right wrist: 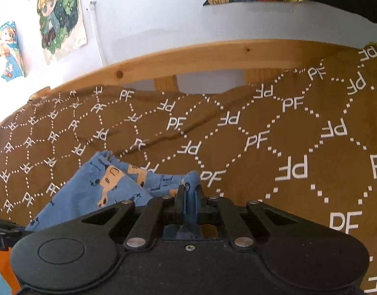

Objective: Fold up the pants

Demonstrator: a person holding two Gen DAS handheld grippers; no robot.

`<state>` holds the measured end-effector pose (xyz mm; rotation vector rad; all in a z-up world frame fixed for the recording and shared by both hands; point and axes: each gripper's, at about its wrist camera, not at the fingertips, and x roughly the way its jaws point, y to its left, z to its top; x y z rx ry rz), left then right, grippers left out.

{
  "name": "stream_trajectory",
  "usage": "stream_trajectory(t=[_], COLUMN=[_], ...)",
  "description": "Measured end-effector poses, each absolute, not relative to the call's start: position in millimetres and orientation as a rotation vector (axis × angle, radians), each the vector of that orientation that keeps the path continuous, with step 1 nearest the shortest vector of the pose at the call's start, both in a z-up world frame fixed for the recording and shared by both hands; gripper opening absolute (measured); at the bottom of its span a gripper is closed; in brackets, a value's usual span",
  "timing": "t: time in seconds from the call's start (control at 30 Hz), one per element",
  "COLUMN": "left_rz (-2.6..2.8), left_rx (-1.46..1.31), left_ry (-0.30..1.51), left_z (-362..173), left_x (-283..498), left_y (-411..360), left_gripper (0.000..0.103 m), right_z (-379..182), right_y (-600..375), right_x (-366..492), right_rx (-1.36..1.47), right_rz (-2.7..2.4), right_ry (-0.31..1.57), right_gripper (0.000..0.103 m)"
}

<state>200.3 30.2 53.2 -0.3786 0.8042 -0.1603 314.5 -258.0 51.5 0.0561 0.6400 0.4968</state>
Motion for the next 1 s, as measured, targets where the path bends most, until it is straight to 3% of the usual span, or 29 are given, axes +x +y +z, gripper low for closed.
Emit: stream_trajectory(t=[0.13, 0.2, 0.3, 0.4, 0.57, 0.67, 0.77, 1.0], left_rz=[-0.15, -0.123, -0.107, -0.092, -0.051, -0.034, -0.019, 0.029], left_rx=[-0.408, -0.409, -0.421, -0.419, -0.383, -0.372, -0.369, -0.284], left_ry=[0.833, 0.837, 0.825, 0.807, 0.756, 0.715, 0.67, 0.574], left_z=[49, 48, 48, 52, 65, 74, 81, 95], left_x=[202, 201, 198, 195, 188, 179, 171, 146], left_y=[33, 35, 39, 41, 38, 37, 36, 26], left_gripper=[0.018, 0.023, 0.034, 0.047, 0.085, 0.094, 0.102, 0.103], right_z=[51, 55, 63, 70, 84, 91, 94, 96], right_y=[-263, -267, -273, -276, -281, -284, -288, -285], right_x=[314, 311, 302, 292, 268, 250, 233, 186], right_rx=[0.055, 0.056, 0.061, 0.066, 0.085, 0.099, 0.157, 0.205], right_rz=[0.45, 0.435, 0.428, 0.414, 0.404, 0.4, 0.415, 0.398], right_ry=[0.63, 0.611, 0.576, 0.544, 0.477, 0.436, 0.419, 0.385], right_gripper=[0.023, 0.041, 0.051, 0.067, 0.088, 0.101, 0.102, 0.102])
